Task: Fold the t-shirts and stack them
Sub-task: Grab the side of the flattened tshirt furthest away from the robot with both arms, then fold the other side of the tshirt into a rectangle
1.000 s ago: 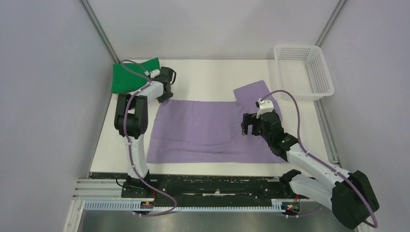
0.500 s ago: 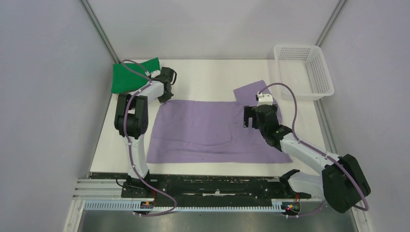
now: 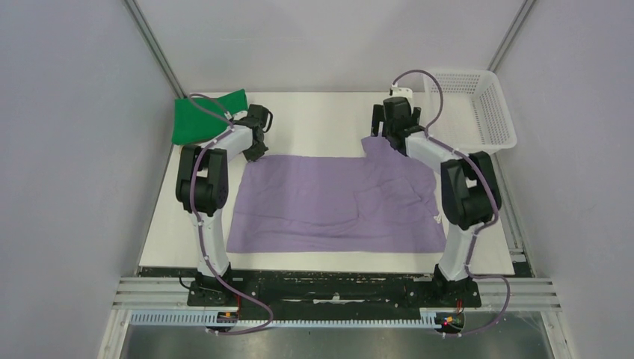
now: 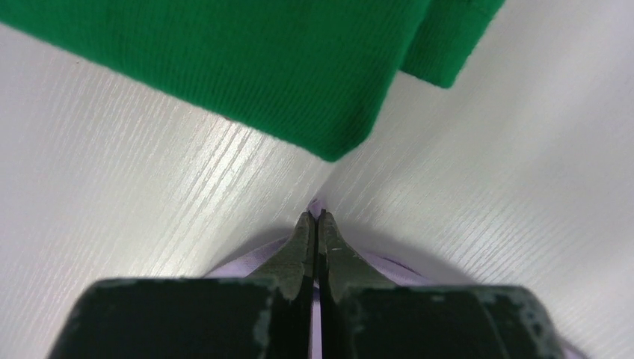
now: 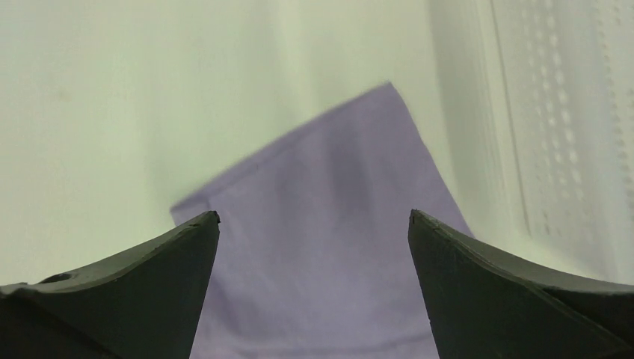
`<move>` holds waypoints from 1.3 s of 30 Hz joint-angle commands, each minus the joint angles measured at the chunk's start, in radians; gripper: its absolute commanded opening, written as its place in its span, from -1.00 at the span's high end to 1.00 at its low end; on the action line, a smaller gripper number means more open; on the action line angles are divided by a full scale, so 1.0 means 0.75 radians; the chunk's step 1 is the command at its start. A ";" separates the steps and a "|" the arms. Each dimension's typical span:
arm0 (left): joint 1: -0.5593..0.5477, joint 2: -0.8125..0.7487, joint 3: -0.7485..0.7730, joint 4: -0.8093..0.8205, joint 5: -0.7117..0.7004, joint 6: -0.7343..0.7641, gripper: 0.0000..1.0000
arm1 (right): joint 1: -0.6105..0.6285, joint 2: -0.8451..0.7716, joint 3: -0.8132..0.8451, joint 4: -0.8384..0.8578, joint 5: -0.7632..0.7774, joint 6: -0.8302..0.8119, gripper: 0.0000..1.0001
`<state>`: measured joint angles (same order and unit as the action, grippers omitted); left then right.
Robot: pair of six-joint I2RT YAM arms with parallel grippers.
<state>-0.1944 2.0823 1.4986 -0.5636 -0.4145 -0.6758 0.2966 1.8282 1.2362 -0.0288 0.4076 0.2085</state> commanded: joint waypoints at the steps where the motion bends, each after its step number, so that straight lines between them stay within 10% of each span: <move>1: -0.009 -0.074 -0.015 -0.034 0.010 0.022 0.96 | -0.053 0.279 0.340 -0.061 0.002 -0.035 -0.99; 10: -0.011 -0.097 -0.022 -0.032 -0.002 0.029 0.96 | -0.122 0.683 0.779 -0.151 -0.027 -0.091 -0.75; 21: -0.011 -0.097 -0.028 -0.030 0.002 0.020 0.96 | -0.142 0.536 0.457 -0.080 -0.030 0.043 -0.36; 33: -0.013 -0.142 -0.050 -0.030 0.015 0.016 0.96 | -0.142 0.422 0.239 0.132 -0.059 0.179 1.00; 39: -0.030 -0.232 -0.110 -0.028 -0.026 -0.010 0.96 | -0.142 0.183 0.065 0.263 -0.050 0.088 1.00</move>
<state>-0.2012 2.0048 1.4467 -0.5838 -0.4088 -0.6758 0.1894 2.1281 1.3621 0.0849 0.3653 0.3168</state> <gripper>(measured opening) 0.034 0.011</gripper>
